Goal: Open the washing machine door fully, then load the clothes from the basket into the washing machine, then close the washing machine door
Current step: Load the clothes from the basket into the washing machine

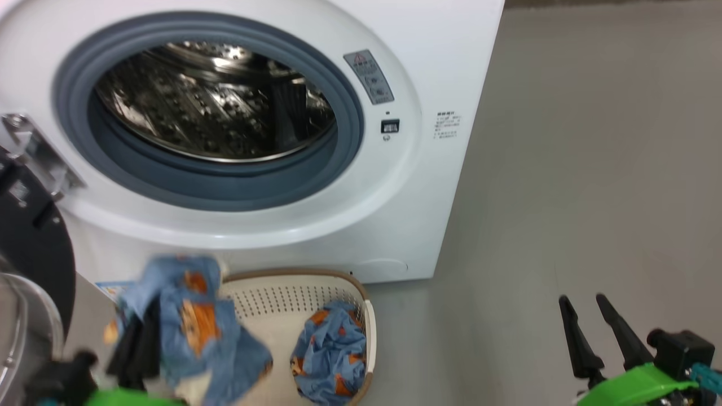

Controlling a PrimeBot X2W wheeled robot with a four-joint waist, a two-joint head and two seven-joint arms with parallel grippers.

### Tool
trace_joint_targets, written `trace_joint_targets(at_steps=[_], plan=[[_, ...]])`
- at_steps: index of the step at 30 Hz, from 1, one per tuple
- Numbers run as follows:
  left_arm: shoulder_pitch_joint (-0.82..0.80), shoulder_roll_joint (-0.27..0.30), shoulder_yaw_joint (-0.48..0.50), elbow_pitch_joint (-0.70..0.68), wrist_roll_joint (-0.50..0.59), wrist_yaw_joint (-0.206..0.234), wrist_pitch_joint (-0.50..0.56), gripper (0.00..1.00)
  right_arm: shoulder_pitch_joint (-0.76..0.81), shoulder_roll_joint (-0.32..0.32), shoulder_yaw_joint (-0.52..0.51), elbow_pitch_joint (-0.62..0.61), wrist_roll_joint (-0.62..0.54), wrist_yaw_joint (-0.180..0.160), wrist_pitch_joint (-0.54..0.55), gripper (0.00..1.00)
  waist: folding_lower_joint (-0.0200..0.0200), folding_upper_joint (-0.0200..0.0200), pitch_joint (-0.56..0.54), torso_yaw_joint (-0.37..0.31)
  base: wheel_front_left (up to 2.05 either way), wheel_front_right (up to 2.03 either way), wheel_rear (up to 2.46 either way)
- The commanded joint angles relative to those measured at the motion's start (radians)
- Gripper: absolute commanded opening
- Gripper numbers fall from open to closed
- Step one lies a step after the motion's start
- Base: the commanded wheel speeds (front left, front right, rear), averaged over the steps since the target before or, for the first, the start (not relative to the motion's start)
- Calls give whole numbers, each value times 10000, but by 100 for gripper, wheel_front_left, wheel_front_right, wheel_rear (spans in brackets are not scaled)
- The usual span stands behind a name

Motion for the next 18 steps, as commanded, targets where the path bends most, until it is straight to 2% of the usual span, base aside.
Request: trace_joint_targets(at_steps=[1,10,18], plan=[[-627,250,362,-332,-25,-15,-137,0,-351,-74,204,-268,-134,16,-51,100,0,-1,372,-106,0,0,0],[-3598,880,257,46,-321,-15,-137,0,-1068,243,215,-369,-260,16,-51,100,0,-1,1527,-480,0,0,0],[-6387,1302,-245,2154,-731,-15,-137,0,-1734,532,379,-481,-361,16,-51,100,0,-1,2497,-928,0,0,0]])
